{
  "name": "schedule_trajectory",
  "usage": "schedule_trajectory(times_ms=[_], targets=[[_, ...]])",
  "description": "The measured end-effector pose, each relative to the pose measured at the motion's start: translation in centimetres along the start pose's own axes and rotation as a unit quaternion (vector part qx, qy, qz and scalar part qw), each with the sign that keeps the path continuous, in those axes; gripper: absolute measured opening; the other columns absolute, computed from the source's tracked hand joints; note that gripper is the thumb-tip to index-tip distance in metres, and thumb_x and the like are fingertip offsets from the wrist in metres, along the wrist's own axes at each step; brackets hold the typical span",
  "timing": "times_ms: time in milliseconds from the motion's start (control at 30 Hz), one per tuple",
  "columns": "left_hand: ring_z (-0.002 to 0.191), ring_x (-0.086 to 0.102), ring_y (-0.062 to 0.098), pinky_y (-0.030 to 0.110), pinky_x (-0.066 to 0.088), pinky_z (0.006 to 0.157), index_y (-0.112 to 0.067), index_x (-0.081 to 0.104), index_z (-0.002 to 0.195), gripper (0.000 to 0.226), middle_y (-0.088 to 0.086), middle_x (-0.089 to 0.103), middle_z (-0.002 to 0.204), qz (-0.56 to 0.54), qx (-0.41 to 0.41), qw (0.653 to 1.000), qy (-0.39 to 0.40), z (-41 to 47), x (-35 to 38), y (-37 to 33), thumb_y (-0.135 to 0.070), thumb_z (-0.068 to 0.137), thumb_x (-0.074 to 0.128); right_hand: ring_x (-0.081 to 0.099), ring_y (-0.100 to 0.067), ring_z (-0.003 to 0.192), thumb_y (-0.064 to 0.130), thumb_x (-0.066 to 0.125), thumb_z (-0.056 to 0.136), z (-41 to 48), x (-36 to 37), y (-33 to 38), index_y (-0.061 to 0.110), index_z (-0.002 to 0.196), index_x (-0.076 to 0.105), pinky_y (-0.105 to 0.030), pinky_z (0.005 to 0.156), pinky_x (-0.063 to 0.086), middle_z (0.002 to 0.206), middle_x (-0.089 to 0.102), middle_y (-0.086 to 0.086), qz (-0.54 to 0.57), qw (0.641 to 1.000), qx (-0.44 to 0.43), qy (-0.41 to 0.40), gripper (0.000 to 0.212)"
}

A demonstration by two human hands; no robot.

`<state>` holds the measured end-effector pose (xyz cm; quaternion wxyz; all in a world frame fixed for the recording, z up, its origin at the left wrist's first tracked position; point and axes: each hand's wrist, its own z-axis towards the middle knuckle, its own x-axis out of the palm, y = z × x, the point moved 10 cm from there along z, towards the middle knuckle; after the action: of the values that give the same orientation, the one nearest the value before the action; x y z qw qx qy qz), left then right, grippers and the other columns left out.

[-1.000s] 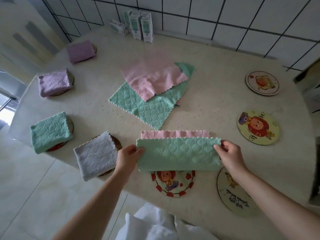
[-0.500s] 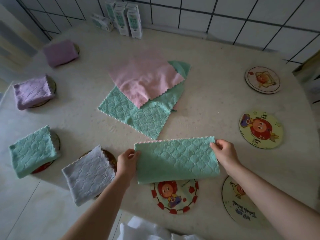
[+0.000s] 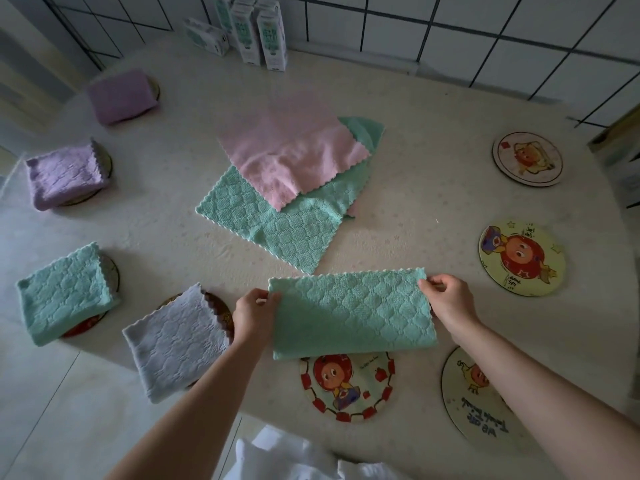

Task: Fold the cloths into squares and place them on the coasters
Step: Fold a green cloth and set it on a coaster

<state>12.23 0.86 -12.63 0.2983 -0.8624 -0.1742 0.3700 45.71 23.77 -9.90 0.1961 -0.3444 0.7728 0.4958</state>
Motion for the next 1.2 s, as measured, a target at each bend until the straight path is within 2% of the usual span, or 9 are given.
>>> schedule_trajectory(times_ms=[167, 233, 367, 500, 600, 700, 800, 1033, 1200], targets=[[0.081, 0.065, 0.026, 0.041, 0.058, 0.073, -0.015, 0.067, 0.095, 0.020, 0.006, 0.070, 0.090, -0.022, -0.001, 1.000, -0.019, -0.1, -1.0, 0.0, -0.033, 0.088, 0.064, 0.067, -0.021, 0.078, 0.018, 0.067, 0.085, 0.0, -1.1, -0.9, 0.011, 0.092, 0.064, -0.039, 0.072, 0.059, 0.090, 0.067, -0.004, 0.016, 1.000, 0.009, -0.002, 0.010], [0.081, 0.067, 0.024, 0.043, 0.058, 0.075, -0.015, 0.065, 0.095, 0.018, 0.006, 0.070, 0.091, -0.032, 0.009, 0.999, -0.018, -0.7, -1.7, -0.3, -0.031, 0.088, 0.064, 0.069, -0.019, 0.073, 0.007, 0.063, 0.087, -0.8, -1.8, -1.0, 0.007, 0.099, 0.064, -0.035, 0.069, 0.059, 0.097, 0.069, -0.011, 0.014, 1.000, -0.004, 0.004, 0.012], [0.081, 0.060, 0.017, 0.034, 0.053, 0.072, -0.014, 0.060, 0.104, 0.016, 0.004, 0.064, 0.096, 0.060, 0.138, 0.987, -0.051, -3.7, -3.3, -3.1, -0.020, 0.089, 0.060, 0.067, -0.015, 0.084, 0.002, 0.060, 0.086, -4.5, -3.0, 2.2, 0.005, 0.113, 0.060, -0.022, 0.076, 0.053, 0.104, 0.069, -0.005, -0.132, 0.973, -0.188, -0.019, 0.027], [0.104, 0.047, 0.008, 0.026, 0.045, 0.090, -0.013, 0.057, 0.113, 0.026, -0.003, 0.055, 0.110, 0.178, 0.311, 0.932, -0.044, -9.5, -0.2, -5.0, -0.015, 0.087, 0.058, 0.060, -0.007, 0.095, 0.002, 0.055, 0.088, -9.7, 0.0, 3.4, 0.012, 0.127, 0.054, -0.017, 0.087, 0.046, 0.121, 0.061, -0.002, -0.222, 0.924, -0.308, 0.044, 0.040], [0.121, 0.044, 0.008, 0.031, 0.042, 0.105, -0.015, 0.055, 0.122, 0.034, -0.005, 0.055, 0.125, 0.250, 0.466, 0.847, 0.050, -14.6, 5.4, -5.0, -0.017, 0.088, 0.058, 0.051, -0.013, 0.124, -0.001, 0.041, 0.084, -13.4, 3.3, 3.4, 0.015, 0.130, 0.052, -0.024, 0.109, 0.028, 0.133, 0.055, 0.000, -0.286, 0.867, -0.398, 0.089, 0.050], [0.146, 0.014, 0.022, 0.040, 0.016, 0.119, -0.021, 0.032, 0.144, 0.056, -0.003, 0.025, 0.155, 0.336, 0.505, 0.786, 0.121, -17.0, 9.6, -2.9, -0.030, 0.092, 0.052, 0.050, -0.020, 0.126, -0.007, 0.053, 0.073, -15.2, 5.3, 2.9, 0.014, 0.131, 0.053, -0.033, 0.109, 0.030, 0.135, 0.054, -0.004, -0.346, 0.817, -0.452, 0.095, 0.062], [0.147, -0.002, 0.023, 0.044, 0.006, 0.117, -0.021, 0.019, 0.149, 0.066, -0.005, 0.008, 0.158, 0.404, 0.498, 0.759, 0.114, -17.2, 10.9, -1.2, -0.040, 0.092, 0.045, 0.056, -0.024, 0.119, -0.011, 0.074, 0.059, -15.3, 5.7, 2.2, 0.012, 0.126, 0.058, -0.036, 0.103, 0.040, 0.129, 0.059, -0.007, -0.379, 0.796, -0.463, 0.093, 0.072], [0.147, 0.002, 0.020, 0.043, 0.003, 0.115, -0.023, 0.013, 0.151, 0.069, -0.007, 0.008, 0.159, 0.431, 0.450, 0.777, 0.087, -15.2, 8.8, 2.0, -0.046, 0.094, 0.044, 0.059, -0.025, 0.114, -0.015, 0.081, 0.045, -13.8, 3.6, -0.6, 0.009, 0.126, 0.057, -0.033, 0.094, 0.049, 0.125, 0.059, -0.007, -0.425, 0.779, -0.450, 0.101, 0.088], [0.147, 0.006, 0.017, 0.044, 0.007, 0.118, -0.020, 0.016, 0.151, 0.065, -0.004, 0.011, 0.159, 0.399, 0.398, 0.824, 0.049, -14.1, 5.3, 3.8, -0.044, 0.093, 0.031, 0.058, -0.027, 0.112, -0.017, 0.078, 0.049, -13.4, 3.6, -1.1, 0.004, 0.125, 0.057, -0.034, 0.090, 0.053, 0.122, 0.059, -0.010, -0.439, 0.763, -0.462, 0.108, 0.081]])
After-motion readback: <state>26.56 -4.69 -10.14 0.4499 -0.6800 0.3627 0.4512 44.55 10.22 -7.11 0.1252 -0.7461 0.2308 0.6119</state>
